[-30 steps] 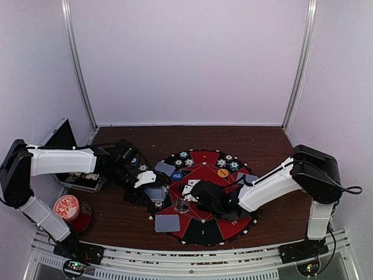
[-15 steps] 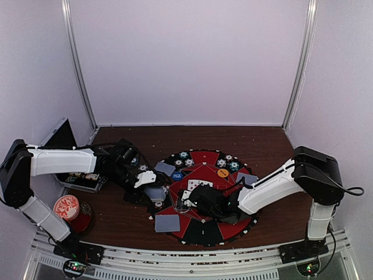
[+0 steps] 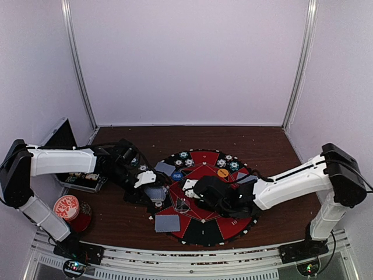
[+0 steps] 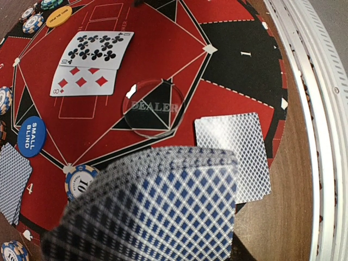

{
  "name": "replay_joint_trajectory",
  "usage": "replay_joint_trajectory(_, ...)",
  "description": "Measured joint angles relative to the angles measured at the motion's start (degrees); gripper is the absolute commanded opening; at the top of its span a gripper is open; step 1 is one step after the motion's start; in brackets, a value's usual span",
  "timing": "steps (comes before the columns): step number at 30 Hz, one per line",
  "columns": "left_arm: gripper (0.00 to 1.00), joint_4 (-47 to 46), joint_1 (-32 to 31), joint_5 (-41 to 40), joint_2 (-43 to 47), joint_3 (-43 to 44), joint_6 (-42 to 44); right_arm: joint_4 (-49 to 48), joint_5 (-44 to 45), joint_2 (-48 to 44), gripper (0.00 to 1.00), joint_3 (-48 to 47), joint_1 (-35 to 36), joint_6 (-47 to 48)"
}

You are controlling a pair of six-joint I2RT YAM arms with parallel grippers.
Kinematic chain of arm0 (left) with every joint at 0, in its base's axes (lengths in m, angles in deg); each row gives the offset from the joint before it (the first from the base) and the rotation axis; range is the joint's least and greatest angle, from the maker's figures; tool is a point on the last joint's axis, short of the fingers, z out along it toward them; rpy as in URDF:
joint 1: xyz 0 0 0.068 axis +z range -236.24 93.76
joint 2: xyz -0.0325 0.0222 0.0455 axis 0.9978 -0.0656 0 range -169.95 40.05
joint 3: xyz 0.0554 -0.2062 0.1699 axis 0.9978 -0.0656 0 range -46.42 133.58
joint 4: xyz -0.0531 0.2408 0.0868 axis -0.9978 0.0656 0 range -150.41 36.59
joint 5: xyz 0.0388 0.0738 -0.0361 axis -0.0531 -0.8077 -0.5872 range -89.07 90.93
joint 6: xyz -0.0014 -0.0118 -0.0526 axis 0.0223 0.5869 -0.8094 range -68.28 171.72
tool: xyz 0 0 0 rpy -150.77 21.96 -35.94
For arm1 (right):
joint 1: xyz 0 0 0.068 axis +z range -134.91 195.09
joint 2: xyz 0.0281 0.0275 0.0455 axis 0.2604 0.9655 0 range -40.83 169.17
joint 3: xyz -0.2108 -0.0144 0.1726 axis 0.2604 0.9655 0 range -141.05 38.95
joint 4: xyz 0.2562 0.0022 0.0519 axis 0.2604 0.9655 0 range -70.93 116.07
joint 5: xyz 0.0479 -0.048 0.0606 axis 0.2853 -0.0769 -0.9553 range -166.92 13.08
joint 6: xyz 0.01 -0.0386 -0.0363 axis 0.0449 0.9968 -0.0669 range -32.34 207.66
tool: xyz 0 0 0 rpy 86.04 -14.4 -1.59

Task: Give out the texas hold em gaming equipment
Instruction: Flop the poker card in the community card area, then pick up the poker card from the face-down deck piles.

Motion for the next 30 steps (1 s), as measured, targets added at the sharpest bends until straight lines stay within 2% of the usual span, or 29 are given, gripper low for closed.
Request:
replay_joint_trajectory(6, 0.39, 0.00, 0.00, 0.09, 0.02, 0.00, 0.00, 0.59, -2.40, -15.80, 0.89, 0.02, 0.00, -9.46)
replay_joint_trajectory(9, 0.39, 0.00, 0.00, 0.11, 0.02, 0.00, 0.00, -0.59, -4.87, -20.24, 0.98, 0.11, -0.02, -16.85)
replay_joint_trajectory(12, 0.39, 0.00, 0.00, 0.11, 0.02, 0.00, 0.00, -3.39, -8.39, -21.27, 1.00, 0.87, -0.07, -24.65)
replay_joint_trajectory(19, 0.39, 0.02, 0.00, 0.50, 0.09, 0.00, 0.00, -9.62, -19.41, -13.46, 1.00, 1.60, -1.16, -40.33)
replay_joint_trajectory(26, 0.39, 0.04, 0.00, 0.79, 0.09, 0.00, 0.02, -14.47, -27.69, -3.23, 1.00, 1.16, -2.69, -47.78)
replay_joint_trajectory(30, 0.39, 0.04, 0.00, 0.83, 0.09, 0.00, 0.02, -18.45, -31.63, -1.01, 1.00, 1.16, -3.78, -50.93)
